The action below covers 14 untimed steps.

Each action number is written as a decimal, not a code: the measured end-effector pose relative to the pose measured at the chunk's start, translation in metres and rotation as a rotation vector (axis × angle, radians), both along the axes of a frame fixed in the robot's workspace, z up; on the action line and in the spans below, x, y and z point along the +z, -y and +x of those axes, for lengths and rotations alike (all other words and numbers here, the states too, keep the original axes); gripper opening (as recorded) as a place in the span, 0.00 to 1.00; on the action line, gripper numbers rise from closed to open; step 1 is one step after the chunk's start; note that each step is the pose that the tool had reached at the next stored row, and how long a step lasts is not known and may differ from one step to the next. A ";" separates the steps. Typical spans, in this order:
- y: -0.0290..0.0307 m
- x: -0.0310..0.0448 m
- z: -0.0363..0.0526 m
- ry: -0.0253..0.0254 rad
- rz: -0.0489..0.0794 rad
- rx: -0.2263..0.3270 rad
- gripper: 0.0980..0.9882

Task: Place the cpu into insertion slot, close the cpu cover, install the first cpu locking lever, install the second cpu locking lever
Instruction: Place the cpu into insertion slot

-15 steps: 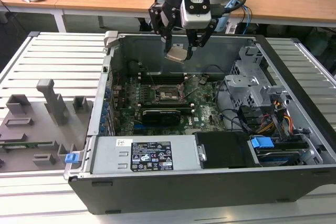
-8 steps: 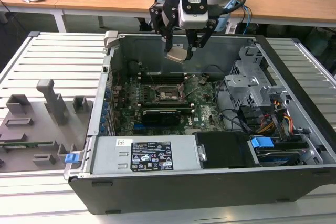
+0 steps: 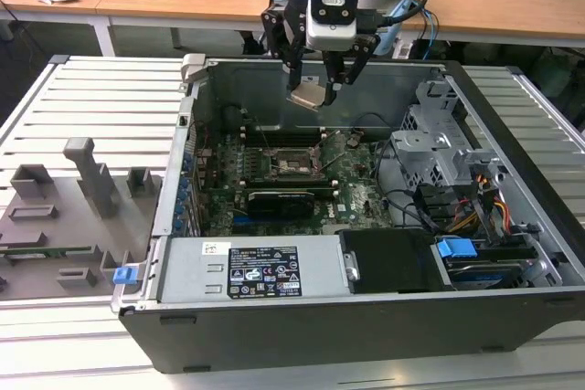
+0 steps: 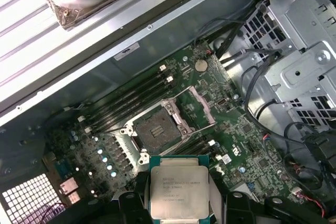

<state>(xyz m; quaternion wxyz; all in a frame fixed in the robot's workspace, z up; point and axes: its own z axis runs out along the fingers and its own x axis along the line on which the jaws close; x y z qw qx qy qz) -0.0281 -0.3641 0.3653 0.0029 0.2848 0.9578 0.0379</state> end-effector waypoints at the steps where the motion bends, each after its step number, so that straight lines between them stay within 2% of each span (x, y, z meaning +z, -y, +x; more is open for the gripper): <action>1: 0.0000 -0.0001 0.0000 0.0000 0.000 -0.007 0.50; 8: 0.0000 -0.0005 0.0000 0.0000 0.000 -0.067 0.50; 14: 0.0000 -0.0024 0.0000 0.0000 -0.003 -0.175 0.50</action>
